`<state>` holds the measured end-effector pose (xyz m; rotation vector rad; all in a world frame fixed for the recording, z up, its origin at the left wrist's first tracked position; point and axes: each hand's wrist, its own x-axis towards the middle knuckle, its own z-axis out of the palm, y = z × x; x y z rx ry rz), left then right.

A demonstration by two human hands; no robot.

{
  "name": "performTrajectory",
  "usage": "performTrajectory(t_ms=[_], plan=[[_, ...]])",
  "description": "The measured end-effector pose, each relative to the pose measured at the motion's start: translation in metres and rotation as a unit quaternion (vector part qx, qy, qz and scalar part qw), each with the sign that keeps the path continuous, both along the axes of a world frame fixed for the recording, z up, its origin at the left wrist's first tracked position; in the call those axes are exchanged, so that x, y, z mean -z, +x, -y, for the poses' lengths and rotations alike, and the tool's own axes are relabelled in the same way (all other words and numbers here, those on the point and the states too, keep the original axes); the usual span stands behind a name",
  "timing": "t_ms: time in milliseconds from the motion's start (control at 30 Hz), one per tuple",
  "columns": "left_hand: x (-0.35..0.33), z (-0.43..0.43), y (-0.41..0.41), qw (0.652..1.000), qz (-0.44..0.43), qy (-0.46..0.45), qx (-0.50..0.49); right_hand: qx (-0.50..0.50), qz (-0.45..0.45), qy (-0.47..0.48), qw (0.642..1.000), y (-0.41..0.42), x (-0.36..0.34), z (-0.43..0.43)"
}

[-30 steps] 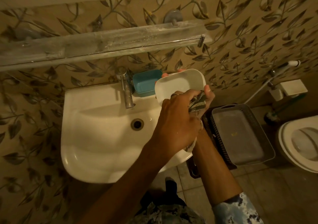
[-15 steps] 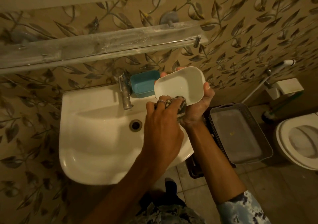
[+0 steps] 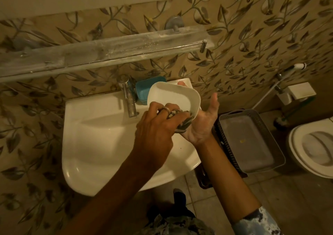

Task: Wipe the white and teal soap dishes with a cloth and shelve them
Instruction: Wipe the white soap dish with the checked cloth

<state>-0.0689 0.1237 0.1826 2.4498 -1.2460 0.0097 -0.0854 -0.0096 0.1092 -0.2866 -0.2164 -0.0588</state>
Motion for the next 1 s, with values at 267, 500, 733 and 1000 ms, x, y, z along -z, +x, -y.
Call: performTrajectory(t_ms=[267,500,733,1000], plan=[[0.004,-0.015,0.018,0.994,0.055,0.051,0.076,0.054,-0.174,-0.091,0.979,-0.006,-0.015,-0.002],[0.009,-0.002,-0.009,0.996,-0.022,0.055,-0.064,0.144,-0.144,-0.106,0.973,0.006,-0.013,-0.009],[-0.003,0.011,-0.016,0.943,-0.305,-0.085,-0.103,0.210,-0.160,-0.198,0.944,0.007,-0.010,-0.015],[-0.005,0.008,0.007,0.820,-0.535,-0.174,-0.101,0.218,-0.159,-0.290,0.918,0.005,-0.014,-0.011]])
